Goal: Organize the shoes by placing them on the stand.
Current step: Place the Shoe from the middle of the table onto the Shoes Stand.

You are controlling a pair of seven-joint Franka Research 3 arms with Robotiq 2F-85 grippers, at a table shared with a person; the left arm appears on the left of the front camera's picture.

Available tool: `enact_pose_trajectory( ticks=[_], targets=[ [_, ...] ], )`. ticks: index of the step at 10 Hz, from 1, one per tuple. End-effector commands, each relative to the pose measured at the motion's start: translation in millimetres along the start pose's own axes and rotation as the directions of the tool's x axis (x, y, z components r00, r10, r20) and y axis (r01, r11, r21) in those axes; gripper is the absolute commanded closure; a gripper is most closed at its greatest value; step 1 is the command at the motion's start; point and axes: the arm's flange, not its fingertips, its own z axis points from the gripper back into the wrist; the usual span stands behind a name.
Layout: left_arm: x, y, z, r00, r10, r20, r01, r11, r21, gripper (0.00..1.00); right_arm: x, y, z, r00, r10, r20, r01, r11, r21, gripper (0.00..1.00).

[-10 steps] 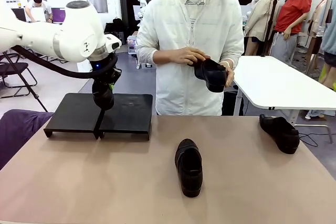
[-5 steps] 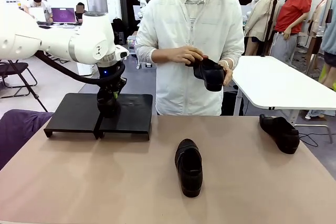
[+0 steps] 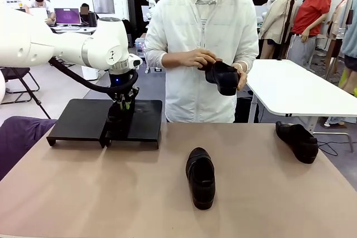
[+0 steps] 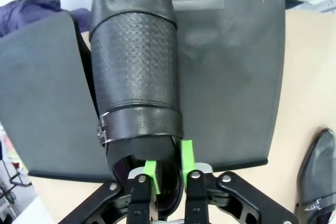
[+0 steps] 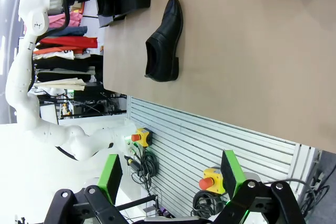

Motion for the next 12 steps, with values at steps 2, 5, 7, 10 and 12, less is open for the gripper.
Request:
enact_pose_trajectory(
  ticks=[2, 5, 7, 10, 12],
  targets=[
    [2.2, 2.3, 10.7, 1.0, -0.012, 0.025, 0.012, 1.0, 0.023, 0.0, -2.3, -1.0, 1.7, 1.0, 0.018, -0.005, -0.018, 1.0, -0.007, 0.0],
    [-38.8, 1.4, 35.6, 0.992, -0.128, -0.02, 0.127, 0.991, -0.029, 0.0, -2.3, -1.0, 1.7, 1.0, 0.018, -0.005, -0.018, 1.0, -0.007, 0.0],
    [-97.4, 13.5, 67.1, 0.966, -0.244, -0.083, 0.234, 0.966, -0.111, 0.0, -2.3, -1.0, 1.7, 1.0, 0.018, -0.005, -0.018, 1.0, -0.007, 0.0],
    [-214.1, 52.7, 105.7, 0.942, -0.334, 0.003, 0.316, 0.887, -0.336, 0.0, -2.3, -1.0, 1.7, 1.0, 0.018, -0.005, -0.018, 1.0, -0.007, 0.0],
    [-295.6, 88.7, 106.7, 0.961, -0.199, 0.193, 0.274, 0.792, -0.546, 0.0, -2.3, -1.0, 1.7, 1.0, 0.018, -0.005, -0.018, 1.0, -0.007, 0.0]
  ],
)
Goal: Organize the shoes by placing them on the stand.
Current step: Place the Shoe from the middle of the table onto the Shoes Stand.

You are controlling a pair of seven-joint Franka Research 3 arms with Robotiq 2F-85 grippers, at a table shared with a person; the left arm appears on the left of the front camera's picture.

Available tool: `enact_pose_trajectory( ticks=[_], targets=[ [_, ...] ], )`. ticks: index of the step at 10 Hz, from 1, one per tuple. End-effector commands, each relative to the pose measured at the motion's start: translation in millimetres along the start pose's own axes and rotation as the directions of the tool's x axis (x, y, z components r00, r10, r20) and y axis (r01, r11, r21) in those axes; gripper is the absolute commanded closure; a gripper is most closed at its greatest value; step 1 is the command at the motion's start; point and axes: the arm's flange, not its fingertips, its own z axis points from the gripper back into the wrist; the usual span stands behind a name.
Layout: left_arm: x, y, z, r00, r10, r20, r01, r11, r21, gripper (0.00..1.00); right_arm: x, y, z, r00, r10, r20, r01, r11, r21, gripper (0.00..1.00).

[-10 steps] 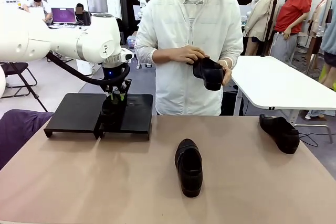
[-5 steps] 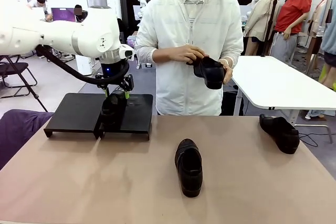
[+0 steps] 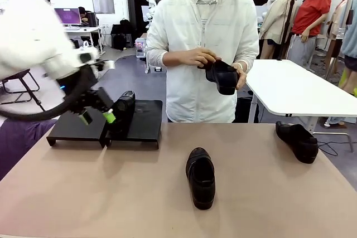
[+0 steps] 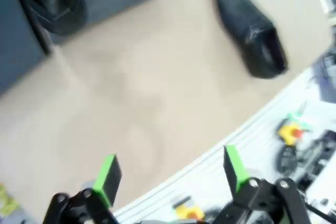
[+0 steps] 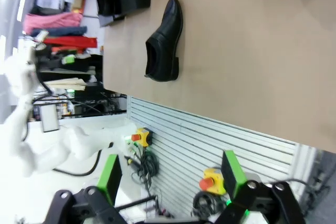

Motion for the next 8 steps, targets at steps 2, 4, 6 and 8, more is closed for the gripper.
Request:
enact_pose_trajectory(
  ticks=[2, 4, 6, 8],
  targets=[
    [-123.5, 63.0, 22.7, 0.935, 0.174, 0.31, -0.06, 0.937, -0.345, 0.0, -2.5, -0.9, 2.2, 1.0, 0.018, -0.004, -0.018, 1.0, -0.006, 0.0],
    [-150.0, 126.0, 47.3, 0.886, 0.3, 0.354, -0.079, 0.849, -0.522, 0.0, -2.5, -0.9, 2.2, 1.0, 0.018, -0.004, -0.018, 1.0, -0.006, 0.0],
    [-115.4, 67.0, 35.1, 0.933, 0.212, 0.29, -0.098, 0.926, -0.364, 0.0, -2.5, -0.9, 2.2, 1.0, 0.018, -0.004, -0.018, 1.0, -0.006, 0.0],
    [-115.4, 67.0, 35.1, 0.933, 0.212, 0.29, -0.098, 0.926, -0.364, 0.0, -2.5, -0.9, 2.2, 1.0, 0.018, -0.004, -0.018, 1.0, -0.006, 0.0]
  ],
)
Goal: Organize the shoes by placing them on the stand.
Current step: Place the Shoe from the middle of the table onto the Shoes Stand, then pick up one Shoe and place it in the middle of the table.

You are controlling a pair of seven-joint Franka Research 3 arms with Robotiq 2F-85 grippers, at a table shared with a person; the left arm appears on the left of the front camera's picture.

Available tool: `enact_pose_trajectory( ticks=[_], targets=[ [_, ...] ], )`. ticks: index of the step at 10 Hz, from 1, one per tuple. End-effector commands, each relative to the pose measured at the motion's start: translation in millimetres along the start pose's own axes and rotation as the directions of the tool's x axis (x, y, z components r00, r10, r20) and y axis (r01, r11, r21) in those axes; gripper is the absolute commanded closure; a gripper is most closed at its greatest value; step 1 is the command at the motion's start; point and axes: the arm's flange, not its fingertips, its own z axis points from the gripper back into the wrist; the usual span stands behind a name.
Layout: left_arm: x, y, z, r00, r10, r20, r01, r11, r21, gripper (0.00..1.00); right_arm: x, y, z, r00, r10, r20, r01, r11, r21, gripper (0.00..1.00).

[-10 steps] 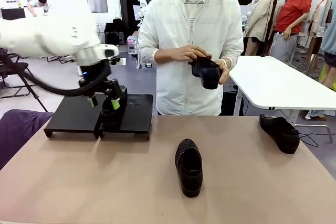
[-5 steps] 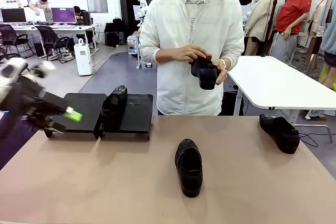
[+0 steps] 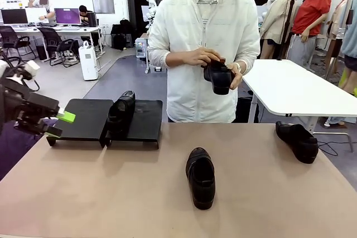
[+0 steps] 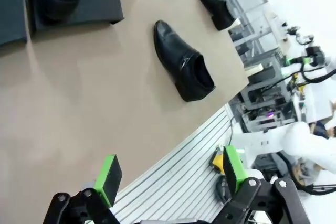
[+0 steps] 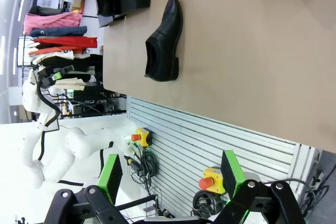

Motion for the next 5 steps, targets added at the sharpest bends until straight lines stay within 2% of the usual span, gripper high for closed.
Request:
enact_pose_trajectory(
  ticks=[1, 5],
  targets=[
    [0.0, -0.1, 2.1, 1.0, 0.013, 0.019, -0.013, 1.0, 0.007, 0.0, -2.3, -1.0, 2.0, 1.0, 0.018, -0.005, -0.018, 1.0, -0.006, 0.0],
    [0.0, -0.1, 2.1, 1.0, 0.013, 0.019, -0.013, 1.0, 0.007, 0.0, -2.3, -1.0, 2.0, 1.0, 0.018, -0.005, -0.018, 1.0, -0.006, 0.0]
  ],
)
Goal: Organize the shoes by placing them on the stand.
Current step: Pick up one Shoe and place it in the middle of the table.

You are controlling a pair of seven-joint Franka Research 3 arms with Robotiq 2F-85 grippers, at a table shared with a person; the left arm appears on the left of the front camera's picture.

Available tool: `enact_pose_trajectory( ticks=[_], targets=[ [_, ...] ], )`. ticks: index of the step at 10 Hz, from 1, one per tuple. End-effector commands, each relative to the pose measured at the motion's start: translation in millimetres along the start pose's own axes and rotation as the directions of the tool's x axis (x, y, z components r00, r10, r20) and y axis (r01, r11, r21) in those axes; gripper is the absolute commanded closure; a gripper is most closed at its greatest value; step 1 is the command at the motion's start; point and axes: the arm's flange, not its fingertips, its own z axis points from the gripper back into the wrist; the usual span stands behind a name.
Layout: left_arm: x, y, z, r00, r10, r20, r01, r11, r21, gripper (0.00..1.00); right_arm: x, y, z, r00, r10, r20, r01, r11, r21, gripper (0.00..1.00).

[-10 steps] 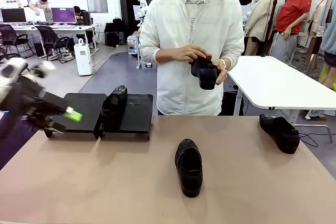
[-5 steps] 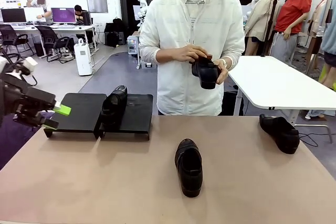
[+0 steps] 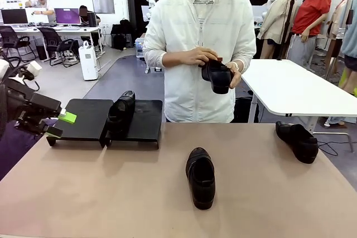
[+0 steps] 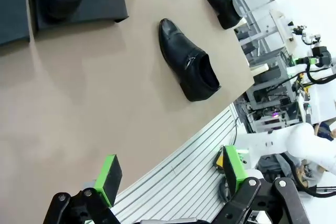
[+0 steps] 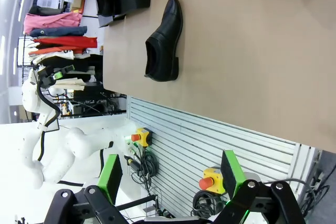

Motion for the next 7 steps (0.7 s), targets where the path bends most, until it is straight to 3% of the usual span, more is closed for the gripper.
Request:
enact_pose_trajectory(
  ticks=[1, 5, 6, 7],
  targets=[
    [-0.7, -0.8, 1.3, 1.0, 0.007, 0.013, -0.007, 1.0, -0.014, 0.0, -2.3, -1.0, 2.0, 1.0, 0.018, -0.005, -0.018, 1.0, -0.006, 0.0],
    [-0.7, -0.8, 1.3, 1.0, 0.007, 0.013, -0.007, 1.0, -0.014, 0.0, 0.0, 0.0, 0.0, 1.0, 0.0, 0.0, 0.0, 1.0, 0.0, 0.0],
    [-0.7, -0.8, 1.3, 1.0, 0.007, 0.013, -0.007, 1.0, -0.014, 0.0, 53.2, 10.0, -29.1, 0.999, 0.008, -0.052, -0.016, 0.987, -0.158, 0.0],
    [-0.7, -0.8, 1.3, 1.0, 0.007, 0.013, -0.007, 1.0, -0.014, 0.0, 111.8, 12.4, -55.1, 0.983, 0.081, -0.166, -0.124, 0.954, -0.271, 0.0]
  ],
)
